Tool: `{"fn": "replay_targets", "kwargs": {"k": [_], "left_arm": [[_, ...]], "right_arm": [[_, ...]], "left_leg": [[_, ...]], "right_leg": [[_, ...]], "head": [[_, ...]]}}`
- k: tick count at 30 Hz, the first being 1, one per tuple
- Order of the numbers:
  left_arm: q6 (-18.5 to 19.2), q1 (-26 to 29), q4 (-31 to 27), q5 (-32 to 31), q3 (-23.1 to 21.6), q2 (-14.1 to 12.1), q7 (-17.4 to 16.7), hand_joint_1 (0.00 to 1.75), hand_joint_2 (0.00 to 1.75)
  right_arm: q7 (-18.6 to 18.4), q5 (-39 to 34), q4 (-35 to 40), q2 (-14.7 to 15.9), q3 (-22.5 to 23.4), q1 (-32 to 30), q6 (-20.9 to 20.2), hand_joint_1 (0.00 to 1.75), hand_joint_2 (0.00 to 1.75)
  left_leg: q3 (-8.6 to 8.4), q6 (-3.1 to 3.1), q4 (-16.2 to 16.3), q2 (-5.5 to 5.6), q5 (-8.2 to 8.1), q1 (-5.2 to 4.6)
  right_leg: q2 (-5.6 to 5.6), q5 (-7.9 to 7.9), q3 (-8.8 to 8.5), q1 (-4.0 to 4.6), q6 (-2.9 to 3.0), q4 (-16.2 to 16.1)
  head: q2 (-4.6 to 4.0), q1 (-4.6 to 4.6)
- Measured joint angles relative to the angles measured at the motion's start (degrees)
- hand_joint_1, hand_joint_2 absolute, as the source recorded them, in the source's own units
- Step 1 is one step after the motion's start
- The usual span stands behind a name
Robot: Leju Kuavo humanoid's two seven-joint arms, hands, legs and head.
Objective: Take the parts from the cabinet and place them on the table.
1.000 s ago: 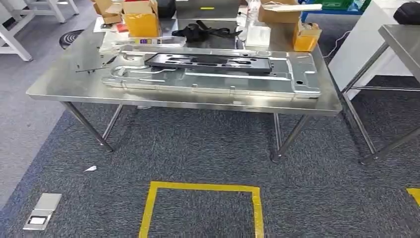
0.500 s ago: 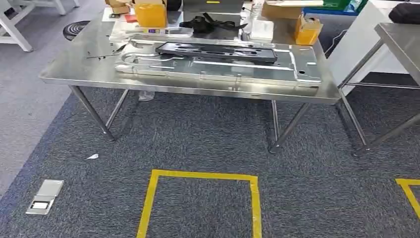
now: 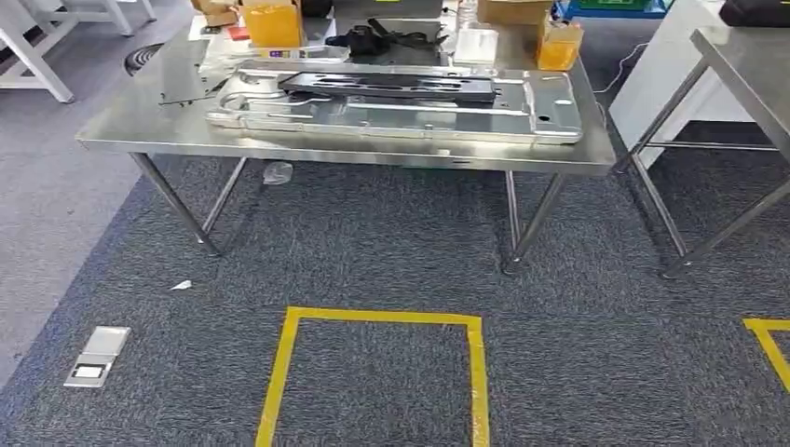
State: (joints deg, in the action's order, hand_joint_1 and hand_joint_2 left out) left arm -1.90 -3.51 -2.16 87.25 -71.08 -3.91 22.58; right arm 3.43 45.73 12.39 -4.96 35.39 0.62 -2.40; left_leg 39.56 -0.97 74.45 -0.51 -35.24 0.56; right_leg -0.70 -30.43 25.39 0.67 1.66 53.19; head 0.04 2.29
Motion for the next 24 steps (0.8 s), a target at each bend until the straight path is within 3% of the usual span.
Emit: {"fn": "replay_targets", "kwargs": {"k": [1,2,3,4,8,10,11,13,14,15,16,17,19,20,21,22,23,24], "left_arm": [[0.06,0.0,-0.02,0.0,0.0,0.0,0.26,0.0,1.75],[0.15,-0.02,-0.07,0.0,0.02,0.0,0.52,0.0,1.75],[0.24,-0.09,-0.09,0.0,0.04,0.0,0.7,0.0,1.75],[0.24,-0.17,-0.09,0.0,0.07,0.0,0.83,0.0,1.75],[0.24,-0.29,-0.15,0.0,0.37,0.0,1.09,0.0,1.75],[0.31,-0.32,-0.37,0.0,0.44,0.17,1.14,0.0,1.75],[0.28,-0.38,-0.39,0.0,0.48,0.17,1.16,0.0,1.75],[0.31,-0.35,-0.5,0.0,0.59,0.2,1.14,0.0,1.75],[0.31,-0.32,-0.52,0.0,0.68,0.2,1.14,0.0,1.75],[0.31,-0.29,-0.52,0.0,0.81,0.22,1.22,0.0,1.75],[0.31,-0.27,-0.55,0.0,0.92,0.26,1.29,0.0,1.75],[0.26,-0.28,-0.55,0.0,0.96,0.31,1.29,0.0,1.75],[0.15,-0.37,-0.68,0.0,1.14,0.46,1.29,0.0,1.75],[0.11,-0.51,-0.68,0.0,1.22,0.48,1.29,0.0,1.75],[0.04,-0.56,-0.68,0.0,1.29,0.48,1.31,0.0,0.0],[0.0,-0.56,-0.68,0.0,1.31,0.48,1.31,0.0,0.0],[0.02,-0.52,-0.7,0.0,1.33,0.48,1.4,0.0,1.75],[0.07,-0.51,-0.74,0.0,1.36,0.52,1.49,0.0,1.75]], "right_arm": [[-0.09,0.11,0.0,0.0,0.07,0.0,0.0,0.0,0.0],[-0.13,0.22,0.0,0.0,0.17,0.01,0.0,0.0,1.75],[-0.13,0.24,0.0,0.0,0.31,0.08,0.0,0.0,1.75],[-0.13,0.32,0.0,0.02,0.44,0.08,0.0,0.0,1.75],[-0.15,1.2,0.02,0.15,0.52,0.15,0.59,0.0,1.75],[-0.17,1.38,0.04,0.5,0.55,0.12,0.7,0.0,1.75],[-0.37,1.49,0.04,0.52,0.57,0.11,0.81,0.0,0.0],[-0.52,1.59,0.04,0.61,0.7,0.11,1.09,0.0,0.0],[-0.79,1.59,0.04,0.66,0.85,0.08,1.2,0.0,0.0],[-1.41,1.62,0.04,0.7,1.03,0.02,1.4,0.0,1.75],[-2.01,1.83,0.04,0.81,1.22,-0.07,1.73,0.0,1.75],[-2.44,1.97,0.04,0.9,1.49,-0.07,1.88,0.0,1.75],[-2.91,2.03,0.07,1.16,2.12,0.04,2.1,0.0,1.75],[-3.08,2.12,0.04,1.18,2.36,0.04,2.25,0.0,1.75],[-3.37,2.19,0.07,1.16,2.47,0.23,2.45,0.0,1.75],[-3.56,2.23,0.07,1.16,2.6,0.22,2.49,0.0,0.0],[-3.71,2.29,0.07,1.18,2.93,0.15,2.64,0.0,0.0],[-3.72,2.32,0.07,1.2,3.32,0.11,2.75,0.0,0.0]], "left_leg": [[-1.58,0.07,-2.02,0.0,1.42,0.0],[-4.46,0.23,-6.72,0.0,3.78,0.0],[-7.58,0.45,-12.19,0.0,5.93,-0.01],[-9.73,0.78,-16.23,0.0,6.1,-0.06],[-9.63,1.72,-17.25,0.04,5.96,-0.35],[-9.41,2.45,-17.72,0.0,6.44,0.23],[-9.22,2.68,-17.72,0.0,6.58,0.28],[-8.82,2.9,-17.7,-0.04,6.73,0.25],[-8.69,2.9,-17.68,-0.07,6.8,0.25],[-8.68,2.88,-17.67,-0.06,6.82,0.26],[-8.77,2.85,-17.67,-0.03,6.84,0.27],[-8.9,2.84,-17.67,0.02,6.84,0.26],[-9.1,2.8,-17.67,0.04,6.83,0.24],[-8.8,2.68,-17.27,0.09,6.57,-0.54],[-8.36,2.61,-17.19,0.14,6.68,-0.47],[-8.26,2.5,-17.22,0.14,6.78,-0.51],[-8.26,2.44,-17.28,0.14,6.82,-0.41],[-8.26,2.33,-17.34,0.14,6.9,-0.29]], "right_leg": [[-0.01,-0.01,0.3,0.07,-0.01,0.35],[0.02,-0.06,0.5,0.11,-0.07,0.76],[0.06,-0.18,0.61,0.14,-0.2,1.15],[0.05,-0.36,0.91,0.19,-0.41,1.48],[0.02,-0.06,1.77,0.5,-1.32,2.02],[0.43,-1.53,2.28,0.53,-2.17,3.21],[0.46,-3.65,3.64,0.26,-2.52,6.24],[0.45,-8.02,7.88,-0.31,-3.04,15.39],[0.45,-9.17,9.64,-0.47,-3.21,19.2],[0.45,-8.84,10.42,-0.62,-3.4,20.72],[0.45,-6.9,9.6,-0.72,-3.51,18.83],[0.45,-4.2,7.72,-0.74,-3.54,14.75],[0.51,1.26,3.29,-0.72,-3.13,4.08],[0.59,0.78,2.75,-0.84,-3.36,2.42],[0.69,0.38,2.82,-0.97,-3.41,2.08],[0.77,0.54,3.12,-0.92,-3.2,2.15],[0.78,0.55,3.15,-0.8,-3.13,2.16],[0.78,0.57,3.16,-0.69,-3.08,2.16]], "head": [[0.0,0.0],[0.0,0.0],[0.0,0.0],[0.0,0.0],[0.0,-0.04],[0.0,-0.09],[0.0,-0.09],[0.0,-0.09],[0.0,-0.09],[0.0,-0.09],[0.0,-0.09],[0.0,-0.09],[0.0,-0.07],[0.0,-0.09],[0.0,-0.07],[0.0,0.02],[0.0,0.02],[0.0,0.02]]}}
